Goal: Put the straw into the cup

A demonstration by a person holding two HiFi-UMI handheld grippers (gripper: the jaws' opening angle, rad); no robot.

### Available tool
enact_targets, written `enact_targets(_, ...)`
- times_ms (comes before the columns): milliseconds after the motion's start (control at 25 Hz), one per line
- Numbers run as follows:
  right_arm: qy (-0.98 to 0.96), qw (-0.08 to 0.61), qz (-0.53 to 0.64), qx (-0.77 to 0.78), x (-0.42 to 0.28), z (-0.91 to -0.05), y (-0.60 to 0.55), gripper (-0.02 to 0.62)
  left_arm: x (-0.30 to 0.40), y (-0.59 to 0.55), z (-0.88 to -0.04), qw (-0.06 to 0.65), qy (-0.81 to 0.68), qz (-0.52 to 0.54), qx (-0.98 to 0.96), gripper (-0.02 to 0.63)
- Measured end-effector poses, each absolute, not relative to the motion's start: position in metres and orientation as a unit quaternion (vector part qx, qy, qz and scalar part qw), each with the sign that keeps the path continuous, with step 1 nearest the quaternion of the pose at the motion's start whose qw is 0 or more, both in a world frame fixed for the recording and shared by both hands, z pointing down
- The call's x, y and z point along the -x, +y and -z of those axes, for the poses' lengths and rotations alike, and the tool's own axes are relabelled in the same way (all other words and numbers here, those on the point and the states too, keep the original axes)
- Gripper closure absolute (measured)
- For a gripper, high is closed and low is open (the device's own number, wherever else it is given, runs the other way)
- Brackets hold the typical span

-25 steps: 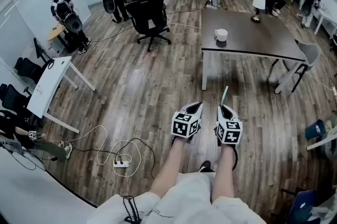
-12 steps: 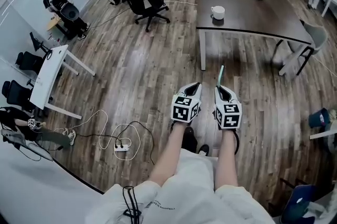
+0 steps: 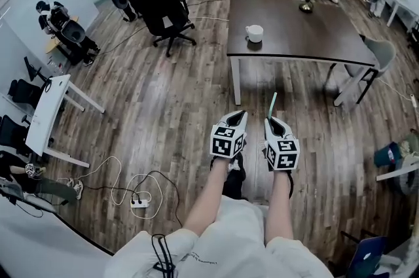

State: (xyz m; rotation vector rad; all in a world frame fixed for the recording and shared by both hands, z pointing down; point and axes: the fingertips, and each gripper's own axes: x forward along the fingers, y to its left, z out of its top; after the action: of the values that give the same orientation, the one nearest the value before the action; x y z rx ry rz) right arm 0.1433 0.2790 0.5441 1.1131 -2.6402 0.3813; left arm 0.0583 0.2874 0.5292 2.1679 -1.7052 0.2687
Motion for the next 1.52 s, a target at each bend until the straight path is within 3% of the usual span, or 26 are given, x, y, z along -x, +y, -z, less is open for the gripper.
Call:
enact_targets(280,-0.901,0.119,-0.138,-0.394,-0.155,-0.543,0.213,0.548,-0.075,0.226,-0.53,0.179,-0.581,-0.092,-0.788,0.606)
enact_targets(1280,-0.909,0.133,-0.141,-0.37,-0.059,-0.542,-0.014,0.548,0.028,-0.009,-0.525,0.191,-0.578,-0.079,-0.789,0.606)
enact_targets(1520,-0.907,0.108,-0.144,-0.38,-0.042,-0.531,-0.064,0.548,0.051,-0.052,-0.524,0.185,-0.572,-0.083,-0.795,0.606)
